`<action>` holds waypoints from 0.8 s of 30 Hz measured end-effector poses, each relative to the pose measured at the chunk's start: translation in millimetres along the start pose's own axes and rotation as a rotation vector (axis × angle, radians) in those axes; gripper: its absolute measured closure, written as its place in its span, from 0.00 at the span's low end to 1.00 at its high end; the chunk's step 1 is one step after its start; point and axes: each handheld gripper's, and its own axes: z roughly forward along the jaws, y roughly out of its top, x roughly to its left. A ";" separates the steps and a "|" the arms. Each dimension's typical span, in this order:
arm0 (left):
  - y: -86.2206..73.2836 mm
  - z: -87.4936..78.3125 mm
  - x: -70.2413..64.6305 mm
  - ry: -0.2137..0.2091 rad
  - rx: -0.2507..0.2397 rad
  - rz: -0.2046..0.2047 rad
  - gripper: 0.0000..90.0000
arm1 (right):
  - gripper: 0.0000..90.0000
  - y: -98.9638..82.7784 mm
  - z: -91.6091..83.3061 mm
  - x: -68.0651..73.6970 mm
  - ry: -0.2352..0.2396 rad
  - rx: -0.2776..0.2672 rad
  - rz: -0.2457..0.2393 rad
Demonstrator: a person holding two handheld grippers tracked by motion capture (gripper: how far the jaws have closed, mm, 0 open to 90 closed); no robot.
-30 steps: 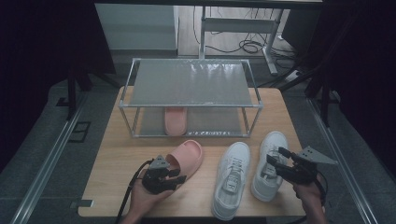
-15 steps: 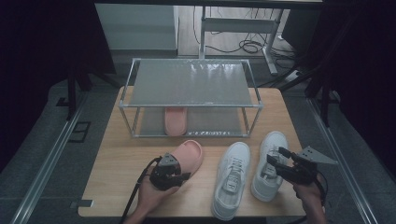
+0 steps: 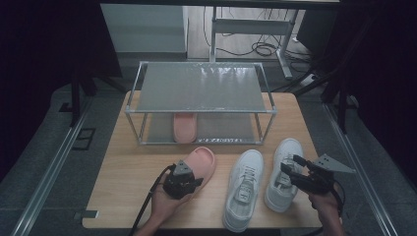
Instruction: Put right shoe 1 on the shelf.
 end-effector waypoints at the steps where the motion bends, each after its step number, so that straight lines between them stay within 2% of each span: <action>1: 0.7 0.0 -1.0 0.005 -0.008 -0.001 0.90 | 0.42 0.1 -0.1 0.0 0.000 0.000 -0.001; 8: 14.5 -0.7 -5.1 0.018 -0.062 -0.009 0.91 | 0.42 1.2 -2.7 -0.4 -0.002 -0.007 0.001; 12: 28.0 1.6 -5.9 0.024 -0.080 -0.011 0.91 | 0.42 1.1 -2.5 -0.9 -0.002 -0.008 0.002; 15: 39.0 6.6 -6.2 0.028 -0.094 -0.014 0.91 | 0.42 0.7 -1.7 -1.0 -0.002 -0.006 0.001; 19: 53.7 17.1 -6.7 0.055 -0.100 -0.012 0.91 | 0.42 0.6 -1.5 -0.9 -0.001 -0.005 0.003; 24: 66.5 30.1 -3.1 0.062 -0.105 -0.034 0.91 | 0.42 0.7 -2.2 -1.3 0.000 -0.008 0.004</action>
